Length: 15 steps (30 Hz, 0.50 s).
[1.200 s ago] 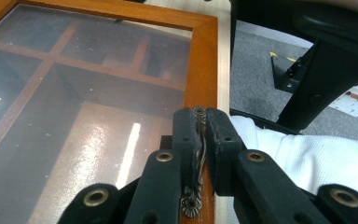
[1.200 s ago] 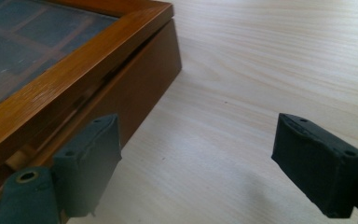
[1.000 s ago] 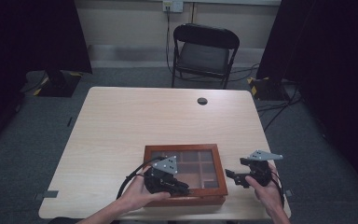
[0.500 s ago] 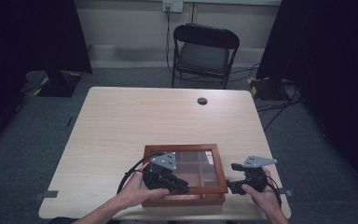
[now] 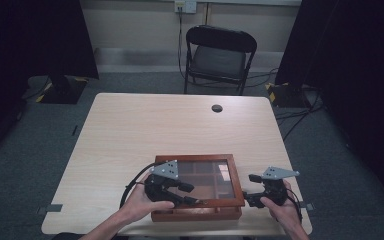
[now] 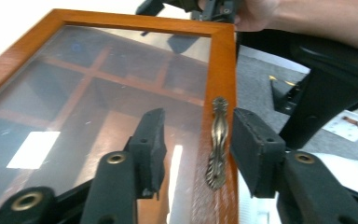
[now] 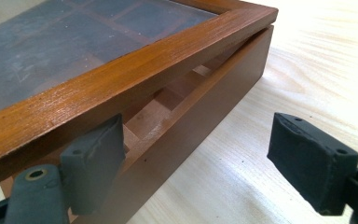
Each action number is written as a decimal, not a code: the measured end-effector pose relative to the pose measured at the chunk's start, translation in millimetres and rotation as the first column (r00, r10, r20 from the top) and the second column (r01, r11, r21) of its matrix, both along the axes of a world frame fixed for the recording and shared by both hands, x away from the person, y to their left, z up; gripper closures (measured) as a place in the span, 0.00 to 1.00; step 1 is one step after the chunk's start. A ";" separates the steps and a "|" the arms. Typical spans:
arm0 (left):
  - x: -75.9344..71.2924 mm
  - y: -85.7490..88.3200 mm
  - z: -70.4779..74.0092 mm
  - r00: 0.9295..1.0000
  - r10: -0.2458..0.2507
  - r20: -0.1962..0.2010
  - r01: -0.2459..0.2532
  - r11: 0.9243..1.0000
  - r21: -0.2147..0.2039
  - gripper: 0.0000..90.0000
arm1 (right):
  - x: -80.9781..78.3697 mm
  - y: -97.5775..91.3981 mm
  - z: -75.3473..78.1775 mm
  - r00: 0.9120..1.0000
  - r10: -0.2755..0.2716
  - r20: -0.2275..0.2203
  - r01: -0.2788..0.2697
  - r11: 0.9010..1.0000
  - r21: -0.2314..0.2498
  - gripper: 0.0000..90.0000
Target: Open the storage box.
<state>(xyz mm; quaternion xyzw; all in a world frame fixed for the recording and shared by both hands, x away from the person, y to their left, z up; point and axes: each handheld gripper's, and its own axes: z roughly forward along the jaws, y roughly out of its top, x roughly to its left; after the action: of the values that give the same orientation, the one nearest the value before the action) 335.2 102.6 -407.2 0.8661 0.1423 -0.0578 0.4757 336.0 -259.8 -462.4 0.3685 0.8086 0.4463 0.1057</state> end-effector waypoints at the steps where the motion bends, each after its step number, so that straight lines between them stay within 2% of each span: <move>1: -0.1 2.8 0.0 1.000 0.011 0.005 -0.011 1.000 0.000 0.56 | 0.3 -0.1 -0.1 1.000 0.001 0.000 -0.001 1.000 0.001 0.19; 3: -0.2 6.9 1.1 1.000 0.021 0.021 -0.021 1.000 0.002 0.53 | 0.8 -0.2 -0.1 1.000 -0.005 0.001 0.005 1.000 0.002 0.19; 7: -2.0 16.8 4.2 0.999 0.032 0.021 -0.032 0.999 -0.009 0.46 | 0.8 -0.4 0.6 1.000 -0.007 0.005 0.007 1.000 0.008 0.19; 11: -8.4 24.4 3.1 0.999 0.039 0.033 -0.039 0.999 0.004 0.37 | 0.2 0.0 0.8 1.000 -0.019 0.010 0.019 1.000 0.004 0.19; 13: -9.7 27.1 2.3 0.998 0.050 0.042 -0.051 0.999 0.019 0.30 | 0.7 -0.3 1.5 1.000 -0.023 0.012 0.023 1.000 0.009 0.19; 15: -9.4 32.6 1.4 0.997 0.061 0.057 -0.061 0.998 0.007 0.30 | 0.7 -0.2 1.9 1.000 -0.022 0.013 0.022 1.000 0.009 0.19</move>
<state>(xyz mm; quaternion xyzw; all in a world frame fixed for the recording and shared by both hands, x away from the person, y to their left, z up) 325.8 135.2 -405.8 0.8648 0.1554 -0.0182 0.4772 336.7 -260.0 -460.6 0.3748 0.8019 0.4511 0.1143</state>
